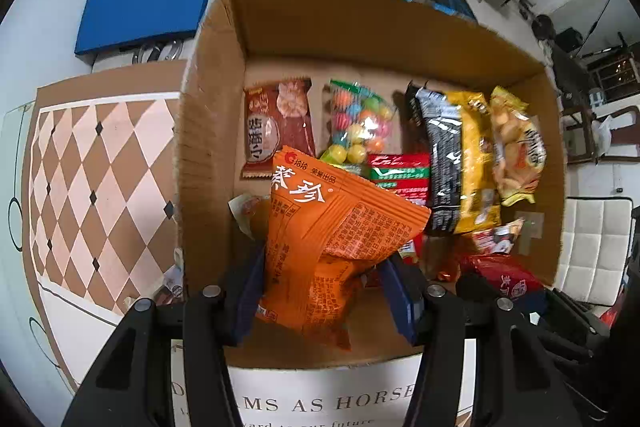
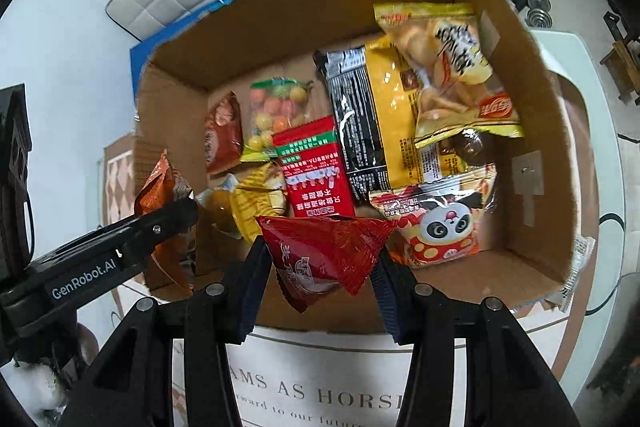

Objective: Organize snacks
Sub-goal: 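Lower the orange and red packets into the box and open both tools, then reach the right tool to the white printed bag and grasp it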

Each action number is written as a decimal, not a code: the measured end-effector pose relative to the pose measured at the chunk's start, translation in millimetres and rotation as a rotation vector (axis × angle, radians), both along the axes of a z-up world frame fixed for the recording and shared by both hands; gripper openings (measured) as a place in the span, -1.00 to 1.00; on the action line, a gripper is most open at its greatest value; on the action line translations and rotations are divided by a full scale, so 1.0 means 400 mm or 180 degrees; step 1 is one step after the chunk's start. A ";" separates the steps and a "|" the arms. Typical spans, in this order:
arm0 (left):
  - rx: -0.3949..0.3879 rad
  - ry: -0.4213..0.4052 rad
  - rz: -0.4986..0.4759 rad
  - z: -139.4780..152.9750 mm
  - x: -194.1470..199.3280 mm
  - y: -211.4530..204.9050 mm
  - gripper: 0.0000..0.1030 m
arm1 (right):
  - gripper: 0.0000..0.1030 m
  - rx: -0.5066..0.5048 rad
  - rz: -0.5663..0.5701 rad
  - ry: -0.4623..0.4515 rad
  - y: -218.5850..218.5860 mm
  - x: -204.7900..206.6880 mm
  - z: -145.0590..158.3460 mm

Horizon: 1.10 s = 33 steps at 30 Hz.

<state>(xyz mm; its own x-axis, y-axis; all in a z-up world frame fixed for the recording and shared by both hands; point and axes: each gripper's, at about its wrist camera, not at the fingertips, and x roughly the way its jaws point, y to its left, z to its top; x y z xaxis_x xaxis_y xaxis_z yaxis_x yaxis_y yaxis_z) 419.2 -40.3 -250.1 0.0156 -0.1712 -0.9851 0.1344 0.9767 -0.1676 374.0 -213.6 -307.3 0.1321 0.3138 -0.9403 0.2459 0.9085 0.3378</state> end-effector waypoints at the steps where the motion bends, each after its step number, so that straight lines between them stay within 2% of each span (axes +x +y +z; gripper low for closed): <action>1: 0.0005 0.0017 -0.0010 -0.006 -0.001 -0.001 0.01 | 0.00 -0.0009 0.0003 0.0026 0.002 0.004 -0.010; 6: 0.0021 0.0046 0.0006 -0.024 -0.007 -0.001 0.03 | 0.01 -0.0059 0.0045 0.0154 0.003 0.011 -0.043; 8: 0.0048 0.0039 0.0035 -0.030 -0.007 0.003 0.03 | 0.07 -0.0097 0.0028 0.0219 -0.003 0.011 -0.049; 9: 0.0079 0.0043 0.0033 -0.031 -0.009 0.004 0.14 | 0.16 -0.0139 0.0026 0.0242 -0.004 0.012 -0.051; 12: 0.0147 0.0025 0.0032 -0.031 -0.014 0.004 0.56 | 0.66 -0.0273 0.0027 0.0252 -0.013 0.009 -0.041; 13: 0.0161 0.0003 0.0037 -0.027 -0.015 0.005 0.60 | 0.69 -0.0310 0.0033 0.0241 -0.015 0.009 -0.037; 18: 0.0166 -0.0056 0.0024 -0.009 -0.026 0.007 0.67 | 0.73 -0.0517 0.0079 0.0169 -0.023 0.006 -0.011; 26: 0.0233 -0.0260 -0.0013 0.041 -0.060 0.000 0.67 | 0.84 -0.0816 0.0110 0.0048 -0.026 -0.020 0.038; 33: 0.0388 -0.0760 -0.0007 0.139 -0.121 -0.006 0.67 | 0.86 -0.1040 0.0148 -0.0202 -0.017 -0.063 0.118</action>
<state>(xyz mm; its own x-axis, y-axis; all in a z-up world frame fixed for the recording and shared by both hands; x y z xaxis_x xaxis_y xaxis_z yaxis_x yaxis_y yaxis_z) 371.0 -42.8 -194.6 0.2499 -0.0518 -0.9669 0.1581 0.9873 -0.0120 348.8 -220.6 -260.0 0.1862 0.0042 -0.9825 0.1894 0.9811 0.0401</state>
